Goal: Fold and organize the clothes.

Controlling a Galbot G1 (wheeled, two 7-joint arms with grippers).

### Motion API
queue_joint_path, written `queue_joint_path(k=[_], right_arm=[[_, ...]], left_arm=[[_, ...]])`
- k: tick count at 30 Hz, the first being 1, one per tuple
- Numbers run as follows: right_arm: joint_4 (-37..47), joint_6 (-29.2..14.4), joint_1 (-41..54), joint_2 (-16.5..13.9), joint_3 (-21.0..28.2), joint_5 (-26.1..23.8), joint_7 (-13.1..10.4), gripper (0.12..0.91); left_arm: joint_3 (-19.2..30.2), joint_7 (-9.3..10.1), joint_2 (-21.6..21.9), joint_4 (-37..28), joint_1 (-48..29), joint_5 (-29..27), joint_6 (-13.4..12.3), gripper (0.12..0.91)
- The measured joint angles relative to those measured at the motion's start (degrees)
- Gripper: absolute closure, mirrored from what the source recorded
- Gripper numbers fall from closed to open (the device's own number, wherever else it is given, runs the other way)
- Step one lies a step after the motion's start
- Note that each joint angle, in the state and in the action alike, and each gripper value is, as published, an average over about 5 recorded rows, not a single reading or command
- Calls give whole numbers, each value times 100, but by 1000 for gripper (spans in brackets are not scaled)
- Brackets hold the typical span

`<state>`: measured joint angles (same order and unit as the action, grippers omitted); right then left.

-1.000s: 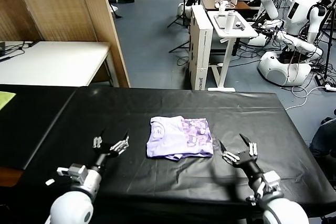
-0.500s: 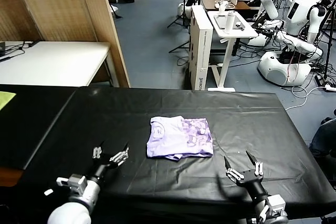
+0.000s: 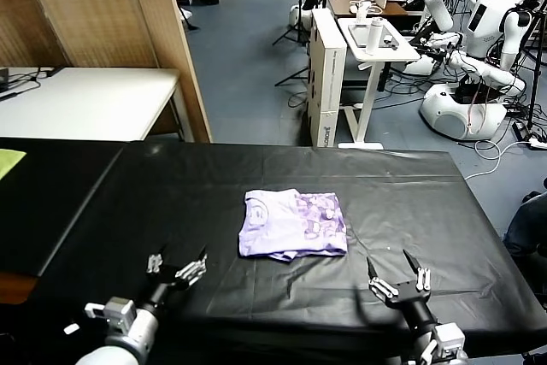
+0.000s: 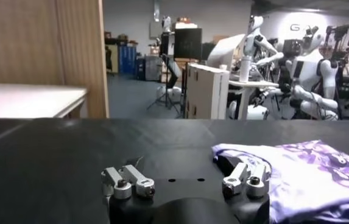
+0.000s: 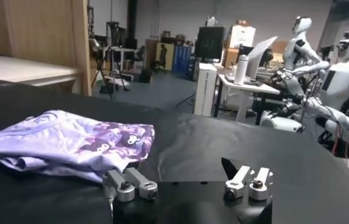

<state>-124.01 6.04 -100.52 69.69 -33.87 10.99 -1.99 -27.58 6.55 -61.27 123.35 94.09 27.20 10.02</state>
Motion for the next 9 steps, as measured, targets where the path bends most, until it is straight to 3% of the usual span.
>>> queue_joint_path(k=[9], right_arm=[[-23, 302, 29, 96, 19, -180, -234, 118]], left_arm=[[-70, 15, -3, 157, 236, -6, 144, 123]])
